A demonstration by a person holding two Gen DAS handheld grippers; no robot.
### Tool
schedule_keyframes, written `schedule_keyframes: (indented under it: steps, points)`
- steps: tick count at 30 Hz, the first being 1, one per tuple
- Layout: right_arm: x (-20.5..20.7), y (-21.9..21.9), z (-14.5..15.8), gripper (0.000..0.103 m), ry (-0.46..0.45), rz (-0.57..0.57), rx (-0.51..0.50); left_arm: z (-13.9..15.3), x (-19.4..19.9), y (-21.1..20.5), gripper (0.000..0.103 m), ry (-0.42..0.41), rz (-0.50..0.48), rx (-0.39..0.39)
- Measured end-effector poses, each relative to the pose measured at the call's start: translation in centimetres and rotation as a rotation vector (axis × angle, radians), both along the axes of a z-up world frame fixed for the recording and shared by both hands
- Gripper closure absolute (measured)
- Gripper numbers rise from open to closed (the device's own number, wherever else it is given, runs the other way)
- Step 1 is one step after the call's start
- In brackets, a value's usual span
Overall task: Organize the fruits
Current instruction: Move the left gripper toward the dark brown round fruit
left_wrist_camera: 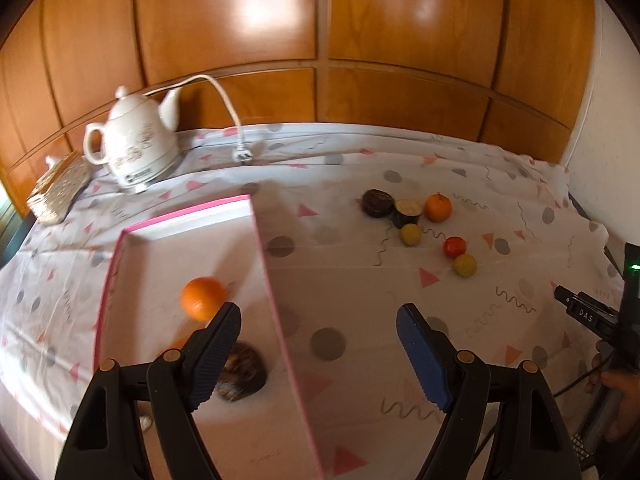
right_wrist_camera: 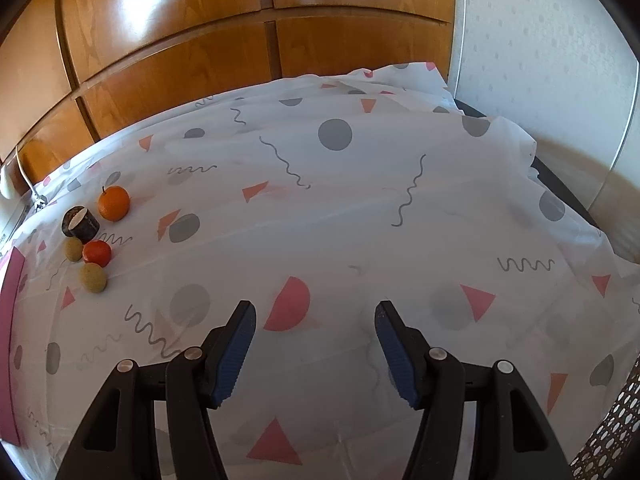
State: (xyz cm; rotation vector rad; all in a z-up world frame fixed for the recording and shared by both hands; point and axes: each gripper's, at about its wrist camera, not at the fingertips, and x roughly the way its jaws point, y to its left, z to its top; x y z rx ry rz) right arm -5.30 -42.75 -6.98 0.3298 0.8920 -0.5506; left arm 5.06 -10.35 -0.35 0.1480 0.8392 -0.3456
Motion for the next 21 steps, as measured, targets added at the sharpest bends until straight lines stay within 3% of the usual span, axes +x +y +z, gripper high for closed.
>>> schedule_keyframes:
  steps: [4, 9, 15, 18, 21]
  points:
    - [0.2, -0.2, -0.1, 0.040, 0.002, 0.008, -0.001, -0.5, 2.4, -1.4, 0.033, 0.054, -0.005, -0.032]
    - [0.3, -0.4, -0.4, 0.040, 0.012, 0.011, 0.002, -1.4, 5.8, -3.4, 0.073, 0.137, -0.033, -0.076]
    - [0.5, -0.4, -0.4, 0.040, 0.009, 0.024, 0.003, -2.6, 9.2, -6.2, 0.073, 0.159, -0.081, -0.060]
    - [0.6, -0.5, -0.6, 0.040, 0.007, 0.026, 0.017, -4.1, 11.2, -8.5, 0.061, 0.166, -0.163, 0.043]
    - [0.5, -0.7, -0.5, 0.040, -0.003, 0.020, 0.029, -5.0, 13.0, -9.3, 0.059, 0.195, -0.193, 0.066]
